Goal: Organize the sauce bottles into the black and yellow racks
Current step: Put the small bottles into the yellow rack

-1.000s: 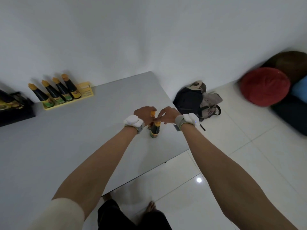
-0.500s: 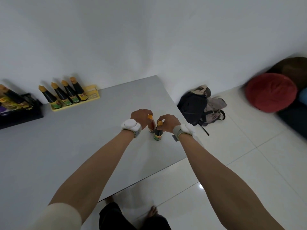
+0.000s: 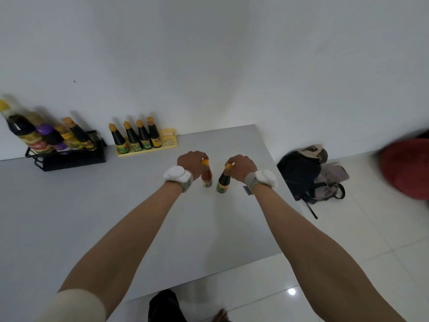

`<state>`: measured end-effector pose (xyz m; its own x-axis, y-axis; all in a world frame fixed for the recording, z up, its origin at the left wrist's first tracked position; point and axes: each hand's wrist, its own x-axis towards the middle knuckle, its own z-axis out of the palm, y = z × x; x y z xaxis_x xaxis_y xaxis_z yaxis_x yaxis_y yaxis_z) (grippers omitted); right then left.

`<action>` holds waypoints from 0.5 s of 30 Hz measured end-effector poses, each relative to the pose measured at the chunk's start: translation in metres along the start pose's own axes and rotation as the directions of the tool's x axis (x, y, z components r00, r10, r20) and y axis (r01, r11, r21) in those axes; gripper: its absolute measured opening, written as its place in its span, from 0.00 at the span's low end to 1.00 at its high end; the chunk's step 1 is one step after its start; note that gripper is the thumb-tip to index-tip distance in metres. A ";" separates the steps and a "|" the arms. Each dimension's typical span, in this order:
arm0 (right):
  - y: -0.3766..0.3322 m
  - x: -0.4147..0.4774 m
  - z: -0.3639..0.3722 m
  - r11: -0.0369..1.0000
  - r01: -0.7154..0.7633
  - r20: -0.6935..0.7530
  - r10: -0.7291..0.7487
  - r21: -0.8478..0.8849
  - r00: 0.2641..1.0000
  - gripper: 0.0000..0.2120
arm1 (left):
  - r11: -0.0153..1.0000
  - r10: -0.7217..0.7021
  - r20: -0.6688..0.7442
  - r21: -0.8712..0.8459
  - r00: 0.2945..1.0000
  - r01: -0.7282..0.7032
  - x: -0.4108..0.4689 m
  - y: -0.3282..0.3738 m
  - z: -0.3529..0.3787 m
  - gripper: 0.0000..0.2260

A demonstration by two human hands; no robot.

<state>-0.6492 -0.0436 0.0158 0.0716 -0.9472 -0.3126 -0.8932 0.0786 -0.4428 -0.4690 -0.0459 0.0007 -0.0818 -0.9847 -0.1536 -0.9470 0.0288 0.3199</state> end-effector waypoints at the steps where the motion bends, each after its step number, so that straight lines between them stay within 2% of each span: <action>1: -0.013 0.007 -0.002 1.000 0.018 -0.004 -0.018 -0.004 1.000 0.16 | 1.000 -0.016 -0.006 0.004 1.000 0.016 0.003 -0.010 -0.009 0.15; 10: -0.120 0.086 -0.006 0.995 0.098 -0.050 -0.100 -0.027 0.994 0.15 | 0.998 -0.057 -0.105 0.005 0.993 0.058 0.058 -0.098 -0.084 0.15; 15: -0.155 0.128 -0.002 0.992 0.125 -0.068 -0.127 -0.030 0.990 0.16 | 0.999 -0.014 -0.150 0.033 0.989 0.019 0.101 -0.127 -0.106 0.14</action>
<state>-0.5020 -0.1781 0.0462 0.1543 -0.9683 -0.1963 -0.8901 -0.0500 -0.4531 -0.3243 -0.1673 0.0438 -0.0213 -0.9996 -0.0161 -0.9581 0.0158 0.2861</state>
